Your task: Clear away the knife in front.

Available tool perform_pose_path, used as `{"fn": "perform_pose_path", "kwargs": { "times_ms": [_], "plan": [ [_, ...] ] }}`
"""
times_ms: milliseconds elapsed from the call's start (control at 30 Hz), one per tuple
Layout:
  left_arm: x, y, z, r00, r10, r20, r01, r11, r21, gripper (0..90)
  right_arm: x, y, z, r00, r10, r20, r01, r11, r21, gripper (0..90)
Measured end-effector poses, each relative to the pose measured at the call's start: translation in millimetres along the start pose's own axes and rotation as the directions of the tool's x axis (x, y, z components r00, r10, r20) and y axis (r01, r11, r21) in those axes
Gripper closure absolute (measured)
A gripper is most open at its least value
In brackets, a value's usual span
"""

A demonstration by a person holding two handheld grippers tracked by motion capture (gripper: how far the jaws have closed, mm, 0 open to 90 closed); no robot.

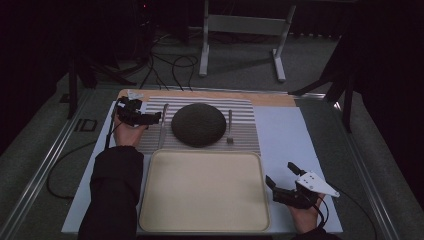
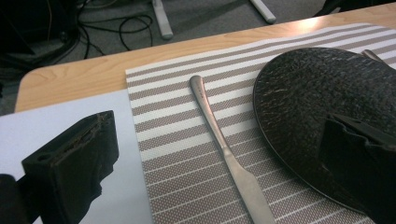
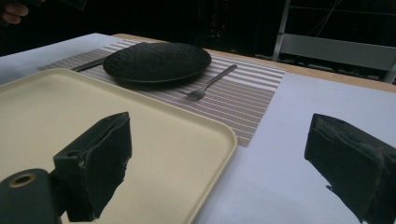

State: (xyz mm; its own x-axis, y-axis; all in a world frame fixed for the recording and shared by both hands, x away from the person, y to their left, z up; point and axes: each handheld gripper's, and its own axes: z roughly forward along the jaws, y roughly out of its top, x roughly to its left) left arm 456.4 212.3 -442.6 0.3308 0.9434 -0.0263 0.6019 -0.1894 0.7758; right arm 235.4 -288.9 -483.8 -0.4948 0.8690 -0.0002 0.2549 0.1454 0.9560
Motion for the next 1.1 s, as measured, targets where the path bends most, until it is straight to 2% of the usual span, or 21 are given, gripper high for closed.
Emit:
{"fn": "perform_pose_path", "kwargs": {
  "times_ms": [267, 400, 533, 567, 667, 867, 967, 1100],
  "plan": [
    [-1.7, 5.3, 17.3, 0.9995, -0.033, 0.002, 0.033, 0.9993, 0.017, 0.0, -0.9, -0.3, 0.7, 1.0000, 0.007, -0.005, -0.007, 1.000, -0.001, 7.5],
    [-0.2, 10.6, 23.1, 0.9982, -0.060, 0.002, 0.060, 0.9982, 0.003, 0.0, -1.9, -0.6, 1.1, 0.9999, 0.011, -0.004, -0.011, 1.000, -0.001, 7.5],
    [0.6, 16.0, 29.9, 0.9985, -0.052, -0.015, 0.052, 0.9986, 0.009, 0.0, -2.6, -0.7, 1.2, 0.9999, 0.015, -0.001, -0.015, 1.000, -0.003, 7.5],
    [0.6, 16.0, 29.9, 0.9985, -0.052, -0.015, 0.052, 0.9986, 0.009, 0.0, -2.6, -0.7, 1.2, 0.9999, 0.015, -0.001, -0.015, 1.000, -0.003, 7.5],
    [4.2, 16.3, 32.5, 0.9953, -0.096, -0.012, 0.096, 0.9954, -0.009, 0.0, -2.7, -0.5, 1.0, 0.9998, 0.020, 0.000, -0.020, 1.000, -0.004, 7.5],
    [3.7, 14.4, 39.6, 0.9954, -0.094, -0.021, 0.094, 0.9956, 0.005, 0.0, -2.4, -0.4, 1.5, 0.9998, 0.020, -0.002, -0.020, 1.000, -0.004, 7.5],
    [4.8, 12.2, 46.8, 0.9924, -0.119, -0.031, 0.119, 0.9928, 0.009, 0.0, -2.4, -0.4, 1.2, 0.9999, 0.015, -0.007, -0.015, 1.000, 0.000, 7.5],
    [2.6, 10.4, 57.1, 0.9912, -0.128, -0.034, 0.129, 0.9914, 0.023, 0.2, -3.5, -0.5, 0.8, 0.9998, 0.022, -0.004, -0.022, 1.000, -0.001, 7.5]
  ]
}}
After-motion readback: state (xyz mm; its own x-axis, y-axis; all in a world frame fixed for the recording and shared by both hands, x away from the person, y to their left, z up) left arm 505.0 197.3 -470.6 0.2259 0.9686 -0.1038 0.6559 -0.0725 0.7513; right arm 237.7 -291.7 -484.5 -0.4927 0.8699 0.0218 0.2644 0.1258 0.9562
